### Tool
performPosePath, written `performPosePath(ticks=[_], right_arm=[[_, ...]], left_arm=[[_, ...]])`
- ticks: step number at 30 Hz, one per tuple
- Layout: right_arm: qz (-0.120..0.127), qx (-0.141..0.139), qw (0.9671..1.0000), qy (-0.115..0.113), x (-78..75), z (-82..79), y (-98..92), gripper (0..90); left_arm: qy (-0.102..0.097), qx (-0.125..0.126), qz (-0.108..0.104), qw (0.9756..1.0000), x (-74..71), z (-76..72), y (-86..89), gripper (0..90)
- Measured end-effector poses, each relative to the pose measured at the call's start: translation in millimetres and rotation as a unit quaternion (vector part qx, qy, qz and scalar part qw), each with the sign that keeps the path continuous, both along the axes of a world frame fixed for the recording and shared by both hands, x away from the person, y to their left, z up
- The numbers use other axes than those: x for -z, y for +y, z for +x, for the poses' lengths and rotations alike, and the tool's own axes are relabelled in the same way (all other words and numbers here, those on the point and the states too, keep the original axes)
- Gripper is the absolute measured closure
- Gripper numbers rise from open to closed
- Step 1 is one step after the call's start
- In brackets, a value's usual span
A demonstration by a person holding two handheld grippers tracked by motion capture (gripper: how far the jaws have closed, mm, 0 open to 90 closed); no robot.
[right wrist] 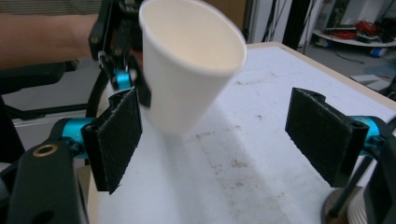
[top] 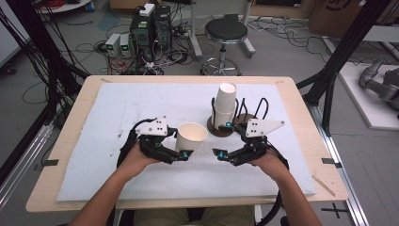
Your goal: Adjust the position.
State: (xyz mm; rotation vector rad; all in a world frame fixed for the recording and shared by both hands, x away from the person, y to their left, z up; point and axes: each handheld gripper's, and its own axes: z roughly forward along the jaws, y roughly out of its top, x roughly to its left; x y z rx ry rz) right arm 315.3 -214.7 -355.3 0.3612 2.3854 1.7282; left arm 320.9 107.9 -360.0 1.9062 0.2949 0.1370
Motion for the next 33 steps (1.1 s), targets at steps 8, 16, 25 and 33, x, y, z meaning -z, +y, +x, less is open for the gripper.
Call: performPosePath(ticks=[8, 16, 25, 33], right_arm=[[0.006, 0.042, 0.9991, 0.008, 13.4, 0.7, -16.8, 19.1], [-0.001, 0.096, 0.9954, 0.007, 21.9, 1.9, -35.4, 19.1], [0.000, 0.126, 0.9920, 0.001, 22.0, 5.0, -41.6, 19.1], [-0.015, 0.129, 0.9915, -0.015, 17.8, 0.5, -38.5, 19.1]], left_arm=[[-0.033, -0.088, -0.059, 0.9938, -3.2, -1.8, 19.4, 34.6], [-0.049, -0.169, -0.090, 0.9803, -1.3, -5.6, 46.5, 34.2], [-0.055, -0.209, -0.105, 0.9706, 2.0, -9.8, 68.8, 34.2], [-0.058, -0.222, -0.112, 0.9669, -2.3, -9.6, 75.8, 33.4]])
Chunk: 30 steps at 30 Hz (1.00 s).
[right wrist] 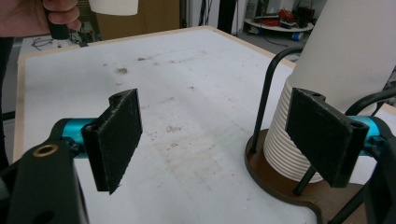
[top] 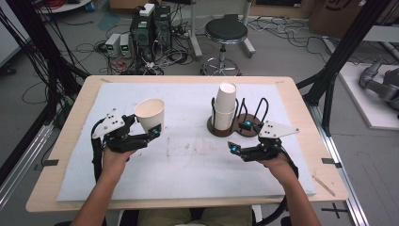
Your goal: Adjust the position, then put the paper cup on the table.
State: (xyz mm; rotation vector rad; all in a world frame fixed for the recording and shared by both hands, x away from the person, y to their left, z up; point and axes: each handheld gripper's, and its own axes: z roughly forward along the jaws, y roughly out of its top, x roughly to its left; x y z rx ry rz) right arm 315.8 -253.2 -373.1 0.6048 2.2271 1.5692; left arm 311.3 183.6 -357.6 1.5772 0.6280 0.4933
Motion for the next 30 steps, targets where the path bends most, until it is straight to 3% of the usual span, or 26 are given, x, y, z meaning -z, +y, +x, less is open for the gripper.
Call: performPosePath(ticks=[7, 14, 21, 25, 30], right_arm=[[-0.012, 0.005, 0.9999, -0.003, -3.0, -2.0, 0.1, 19.1], [-0.005, 0.003, 1.0000, -0.003, -3.8, -2.5, -1.0, 19.1], [0.000, -0.003, 1.0000, -0.007, -4.4, -3.0, -0.9, 19.1], [0.006, -0.008, 0.9999, -0.007, -5.5, -3.8, 0.1, 19.2], [0.023, -0.013, 0.9996, -0.010, -8.5, -4.3, -0.2, 19.1]], left_arm=[[0.001, -0.009, -0.002, 1.0000, 1.3, 2.8, 5.4, 33.2], [-0.002, -0.023, 0.006, 0.9997, 0.4, 9.4, 11.4, 33.3], [-0.015, -0.022, -0.030, 0.9992, -6.1, 25.9, 26.1, 33.1], [-0.005, -0.034, -0.041, 0.9986, 0.2, 36.5, 33.7, 33.0], [0.001, -0.035, -0.033, 0.9988, 14.0, 43.4, 38.3, 33.0]])
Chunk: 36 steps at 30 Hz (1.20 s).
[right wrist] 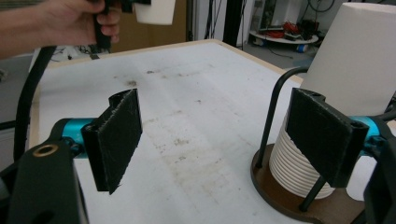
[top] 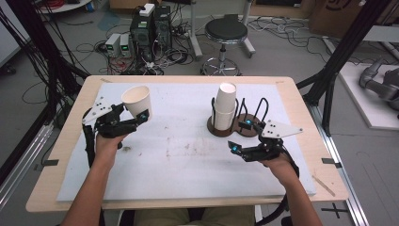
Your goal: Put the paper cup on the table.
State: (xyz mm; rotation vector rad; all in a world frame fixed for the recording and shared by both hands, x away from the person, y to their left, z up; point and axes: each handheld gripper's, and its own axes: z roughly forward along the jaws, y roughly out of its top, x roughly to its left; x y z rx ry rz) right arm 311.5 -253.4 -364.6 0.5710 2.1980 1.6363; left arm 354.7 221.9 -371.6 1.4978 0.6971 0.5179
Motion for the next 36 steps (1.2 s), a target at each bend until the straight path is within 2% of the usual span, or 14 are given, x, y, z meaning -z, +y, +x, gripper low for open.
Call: performPosePath(ticks=[6, 10, 13, 15, 17, 23, 25, 27, 33, 35, 36], right_arm=[[0.000, 0.000, 1.0000, 0.002, 0.5, 0.1, -0.2, 19.1], [-0.001, -0.001, 1.0000, 0.006, 1.4, 0.1, 1.1, 19.1], [-0.003, -0.003, 1.0000, 0.004, 1.8, 0.8, 1.3, 19.2], [-0.002, -0.001, 1.0000, 0.004, 1.8, 0.9, 1.1, 19.1], [-0.001, -0.001, 1.0000, 0.009, 1.9, 0.7, 0.9, 19.1], [-0.002, -0.002, 0.9999, 0.010, 3.1, 1.5, 0.0, 19.1], [-0.001, -0.001, 0.9999, 0.011, 3.5, 1.8, -0.3, 19.2], [-0.002, -0.001, 0.9999, 0.013, 3.9, 2.0, -0.1, 19.1], [-0.004, -0.001, 0.9999, 0.012, 4.4, 2.7, 0.3, 19.1], [-0.004, 0.000, 0.9999, 0.012, 4.5, 2.6, 0.2, 19.1], [-0.005, 0.000, 0.9999, 0.010, 4.4, 2.5, 0.1, 19.1]], left_arm=[[0.005, -0.015, 0.012, 0.9998, 15.4, 5.0, 5.4, 33.2], [0.017, -0.030, 0.016, 0.9993, 26.7, 14.9, 9.7, 33.3], [0.027, -0.046, 0.027, 0.9982, 35.5, 23.2, 9.1, 33.1], [0.035, -0.057, 0.042, 0.9969, 41.0, 28.9, 7.5, 33.0], [0.048, -0.064, 0.048, 0.9956, 47.5, 34.7, 6.2, 32.9], [0.099, -0.082, 0.056, 0.9901, 65.5, 48.4, 6.6, 32.9], [0.112, -0.088, 0.076, 0.9868, 70.0, 50.7, 5.4, 32.9], [0.122, -0.090, 0.083, 0.9850, 72.1, 51.5, 4.9, 32.9], [0.127, -0.093, 0.112, 0.9812, 73.4, 52.2, -1.9, 32.9], [0.133, -0.096, 0.129, 0.9779, 73.3, 52.6, -4.7, 32.9], [0.138, -0.095, 0.142, 0.9755, 73.5, 52.7, -6.9, 32.9]])
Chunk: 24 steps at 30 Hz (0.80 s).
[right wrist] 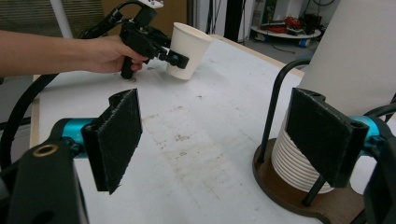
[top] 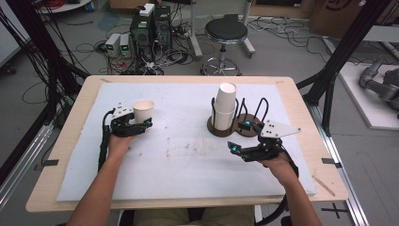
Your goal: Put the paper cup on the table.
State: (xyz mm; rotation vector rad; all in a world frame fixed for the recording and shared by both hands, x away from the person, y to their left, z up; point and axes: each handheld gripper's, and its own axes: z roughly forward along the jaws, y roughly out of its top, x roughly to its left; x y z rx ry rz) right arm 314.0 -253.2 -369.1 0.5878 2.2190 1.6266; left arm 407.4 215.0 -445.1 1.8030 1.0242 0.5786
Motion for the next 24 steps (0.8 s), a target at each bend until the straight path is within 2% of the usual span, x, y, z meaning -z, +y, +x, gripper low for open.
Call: performPosePath(ticks=[3, 6, 10, 14, 17, 19, 24], right_arm=[[0.002, 0.000, 1.0000, 0.002, -0.4, -1.0, -1.1, 19.2], [0.001, 0.002, 1.0000, 0.003, 0.1, -1.3, -2.0, 19.1], [-0.001, 0.001, 1.0000, 0.000, 0.1, -1.5, -1.5, 19.1], [-0.001, 0.000, 1.0000, 0.002, -0.1, -2.4, -0.7, 19.1], [-0.002, 0.000, 1.0000, 0.001, -0.1, -2.4, -0.9, 19.1], [-0.002, 0.000, 1.0000, 0.003, 0.1, -2.2, -0.9, 19.1], [-0.003, 0.000, 1.0000, 0.004, 1.3, -1.8, -1.2, 19.1]], left_arm=[[0.003, 0.001, 0.018, 0.9998, -1.1, -1.4, -2.1, 32.5], [0.017, -0.003, 0.018, 0.9997, -3.1, -3.7, 0.5, 32.5], [0.028, -0.003, 0.035, 0.9990, -4.7, -8.6, 1.5, 32.0], [0.035, -0.006, 0.042, 0.9985, -2.3, -14.8, 4.9, 30.2], [0.048, 0.002, 0.038, 0.9981, 1.1, -17.2, 7.6, 27.7], [0.042, 0.006, 0.037, 0.9984, 0.2, -20.2, 7.8, 25.2], [0.051, 0.004, 0.043, 0.9978, -1.5, -27.9, 14.1, 23.9]])
